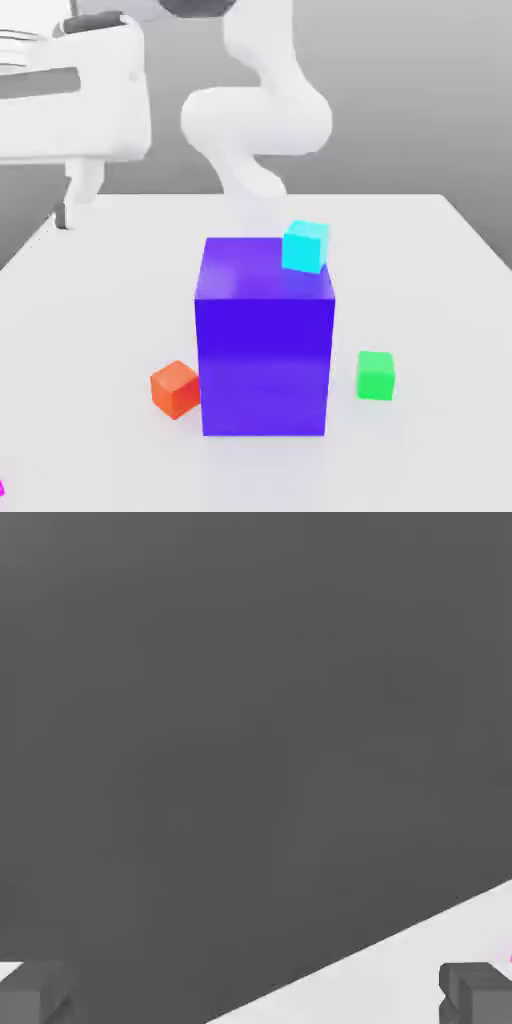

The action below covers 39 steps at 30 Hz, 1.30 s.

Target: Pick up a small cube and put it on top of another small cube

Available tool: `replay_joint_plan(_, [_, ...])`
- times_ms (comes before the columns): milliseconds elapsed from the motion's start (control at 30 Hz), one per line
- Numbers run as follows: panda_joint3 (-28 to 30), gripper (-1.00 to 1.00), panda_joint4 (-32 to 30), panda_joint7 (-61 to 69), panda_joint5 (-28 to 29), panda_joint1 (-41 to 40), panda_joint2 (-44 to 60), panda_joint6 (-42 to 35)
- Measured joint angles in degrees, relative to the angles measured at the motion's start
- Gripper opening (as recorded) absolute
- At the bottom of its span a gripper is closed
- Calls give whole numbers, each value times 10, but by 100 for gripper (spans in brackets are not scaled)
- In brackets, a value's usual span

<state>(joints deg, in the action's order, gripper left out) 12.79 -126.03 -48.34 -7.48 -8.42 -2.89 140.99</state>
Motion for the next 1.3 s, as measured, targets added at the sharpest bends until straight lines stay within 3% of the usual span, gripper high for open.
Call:
replay_joint_plan(433, [36,0,37,-6,-61,-90,272,56])
replay_joint_plan(567, [16,0,55,9,-89,-116,355,105])
replay_joint_plan(600, [9,-100,59,14,-96,-122,373,118])
replay_joint_plan(800, [6,-100,61,16,-100,-125,382,125])
replay_joint_plan(967, [30,-100,47,-2,-68,-102,313,73])
replay_joint_plan(1300, [-93,-100,-104,105,-16,25,165,92])
